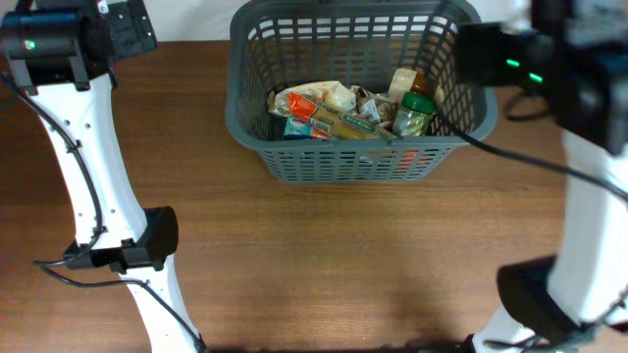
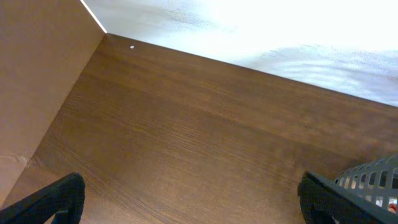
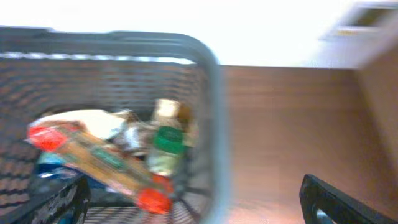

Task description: Pack container

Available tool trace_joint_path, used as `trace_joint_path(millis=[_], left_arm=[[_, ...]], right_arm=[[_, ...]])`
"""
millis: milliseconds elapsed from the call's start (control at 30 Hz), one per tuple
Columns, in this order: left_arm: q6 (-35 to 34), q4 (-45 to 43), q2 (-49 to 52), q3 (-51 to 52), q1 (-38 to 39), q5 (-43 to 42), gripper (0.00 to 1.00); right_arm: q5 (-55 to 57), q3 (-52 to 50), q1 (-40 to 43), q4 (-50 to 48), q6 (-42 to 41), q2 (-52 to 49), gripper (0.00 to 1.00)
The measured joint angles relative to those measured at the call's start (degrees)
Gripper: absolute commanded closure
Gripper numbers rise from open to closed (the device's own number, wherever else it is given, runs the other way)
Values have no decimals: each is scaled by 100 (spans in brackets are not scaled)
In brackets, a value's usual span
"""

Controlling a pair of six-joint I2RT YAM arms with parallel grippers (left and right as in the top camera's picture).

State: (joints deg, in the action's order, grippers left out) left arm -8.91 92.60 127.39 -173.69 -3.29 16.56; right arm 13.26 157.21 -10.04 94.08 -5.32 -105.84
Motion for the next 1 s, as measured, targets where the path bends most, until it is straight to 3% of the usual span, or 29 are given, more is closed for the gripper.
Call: trace_joint_path(millis=[267,1000], left_arm=[[2,2,0,0,0,0,1],[0,0,0,0,-2,0,1]], right_arm=[[411,20,579,286,-2,509,1],[435,20,584,289,-2,492,1]])
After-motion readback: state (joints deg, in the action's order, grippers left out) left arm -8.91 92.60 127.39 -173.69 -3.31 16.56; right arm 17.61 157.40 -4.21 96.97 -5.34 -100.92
